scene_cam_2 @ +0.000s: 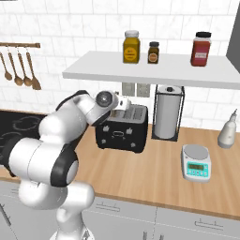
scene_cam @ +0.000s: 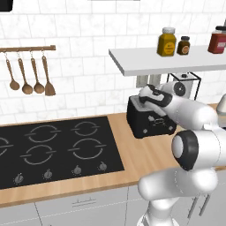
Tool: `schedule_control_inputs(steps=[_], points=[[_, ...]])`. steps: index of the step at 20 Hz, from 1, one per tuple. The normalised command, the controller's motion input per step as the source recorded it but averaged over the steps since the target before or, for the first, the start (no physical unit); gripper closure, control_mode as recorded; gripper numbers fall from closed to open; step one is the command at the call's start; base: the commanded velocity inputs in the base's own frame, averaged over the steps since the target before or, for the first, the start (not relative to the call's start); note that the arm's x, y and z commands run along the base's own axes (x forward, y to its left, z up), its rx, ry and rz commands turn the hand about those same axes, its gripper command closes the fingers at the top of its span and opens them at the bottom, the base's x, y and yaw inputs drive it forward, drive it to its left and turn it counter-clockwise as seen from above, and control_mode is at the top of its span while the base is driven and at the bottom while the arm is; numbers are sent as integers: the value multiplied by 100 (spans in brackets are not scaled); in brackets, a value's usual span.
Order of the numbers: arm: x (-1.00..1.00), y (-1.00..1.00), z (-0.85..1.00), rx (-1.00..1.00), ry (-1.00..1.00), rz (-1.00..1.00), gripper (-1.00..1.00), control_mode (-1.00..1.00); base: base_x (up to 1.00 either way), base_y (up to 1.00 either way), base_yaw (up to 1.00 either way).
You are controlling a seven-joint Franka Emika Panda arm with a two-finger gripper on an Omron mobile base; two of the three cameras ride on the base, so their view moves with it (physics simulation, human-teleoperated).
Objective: Start the toaster. Once the lever pops up, take the bread to the plate on the dining counter.
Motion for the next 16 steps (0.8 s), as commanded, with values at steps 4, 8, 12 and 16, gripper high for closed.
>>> schedule_control_inputs(steps=[4,8,12,16], points=[[-22,0,62,0,-17,0,100,-100,0,0,0],[-19,0,63,2,-9,0,100,-100,0,0,0],[-33,0,42,4,4,0,100,-100,0,0,0],[-47,0,57,5,17,0,100,-100,0,0,0]])
